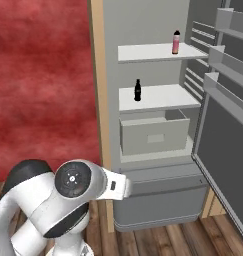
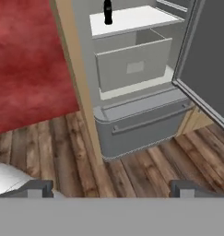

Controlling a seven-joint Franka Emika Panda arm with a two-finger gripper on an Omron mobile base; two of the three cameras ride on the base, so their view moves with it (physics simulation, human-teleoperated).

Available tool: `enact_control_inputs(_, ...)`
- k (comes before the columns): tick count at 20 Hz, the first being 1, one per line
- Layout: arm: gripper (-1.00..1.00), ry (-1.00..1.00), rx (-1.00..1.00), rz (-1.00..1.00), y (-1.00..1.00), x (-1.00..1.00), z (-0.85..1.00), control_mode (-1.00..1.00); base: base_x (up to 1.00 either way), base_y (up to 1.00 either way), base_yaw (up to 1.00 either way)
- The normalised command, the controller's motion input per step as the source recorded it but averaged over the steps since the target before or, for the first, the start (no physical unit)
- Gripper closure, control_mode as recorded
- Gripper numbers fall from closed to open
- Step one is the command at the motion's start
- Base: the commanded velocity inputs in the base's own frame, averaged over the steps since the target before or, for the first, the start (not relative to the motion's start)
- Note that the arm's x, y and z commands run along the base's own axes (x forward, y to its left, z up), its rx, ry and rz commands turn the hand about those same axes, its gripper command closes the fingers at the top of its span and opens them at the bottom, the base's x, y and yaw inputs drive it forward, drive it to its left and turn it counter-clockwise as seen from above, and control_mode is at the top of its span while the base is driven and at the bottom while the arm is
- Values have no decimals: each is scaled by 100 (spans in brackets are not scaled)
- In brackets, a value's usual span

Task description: Open the fridge, grab two sodas, and place both sodas inside the bowl with ice on the dining counter.

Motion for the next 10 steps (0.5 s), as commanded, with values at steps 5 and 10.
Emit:
enact_control_inputs(5,-100,-4,1,-35,74,-32,19,-100,0,0,0)
enact_control_inputs(10,-100,0,-5,-34,97,-3,-2,-100,0,0,0)
